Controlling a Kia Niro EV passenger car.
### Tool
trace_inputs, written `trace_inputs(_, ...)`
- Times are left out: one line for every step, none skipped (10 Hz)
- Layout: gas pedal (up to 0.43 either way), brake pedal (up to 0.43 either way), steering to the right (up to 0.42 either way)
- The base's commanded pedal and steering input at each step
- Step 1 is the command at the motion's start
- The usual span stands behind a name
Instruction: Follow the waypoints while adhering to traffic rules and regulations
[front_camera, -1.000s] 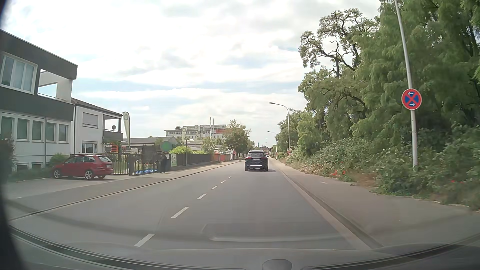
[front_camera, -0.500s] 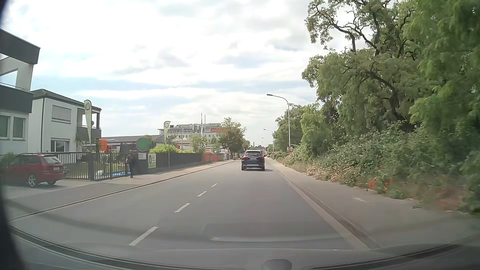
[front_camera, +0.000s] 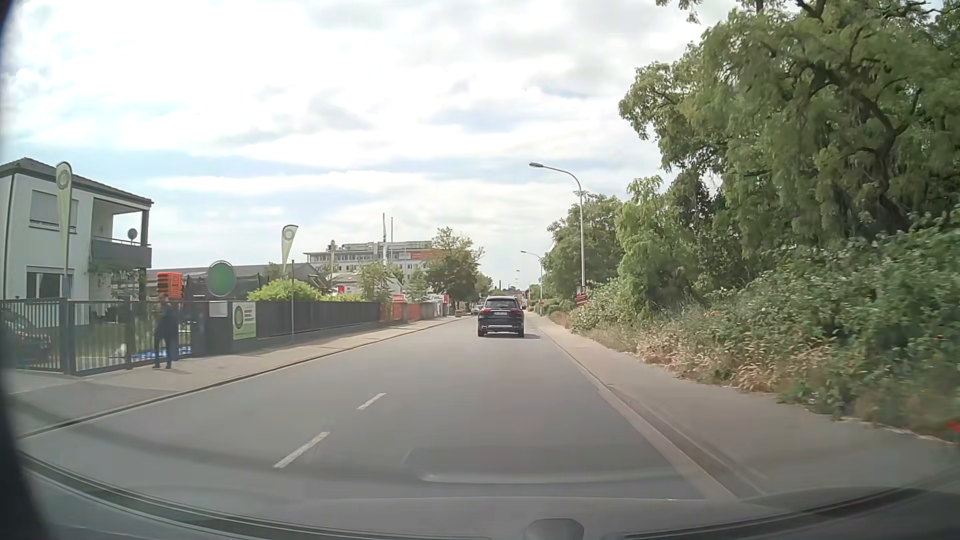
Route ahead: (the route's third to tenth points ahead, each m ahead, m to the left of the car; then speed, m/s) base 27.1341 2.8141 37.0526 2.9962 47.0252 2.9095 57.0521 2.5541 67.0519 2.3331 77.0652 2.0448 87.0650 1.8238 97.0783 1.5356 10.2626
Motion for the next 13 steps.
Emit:
trace_inputs(0.000, 0.024, 0.008)
trace_inputs(0.000, 0.024, 0.006)
trace_inputs(0.000, 0.018, 0.006)
trace_inputs(0.000, 0.024, 0.005)
trace_inputs(0.000, 0.024, 0.004)
trace_inputs(0.000, 0.024, 0.004)
trace_inputs(0.000, 0.024, 0.004)
trace_inputs(0.000, 0.024, 0.003)
trace_inputs(0.000, 0.024, 0.003)
trace_inputs(0.000, 0.024, 0.003)
trace_inputs(0.000, 0.018, 0.003)
trace_inputs(0.000, 0.024, 0.002)
trace_inputs(0.000, 0.024, 0.001)
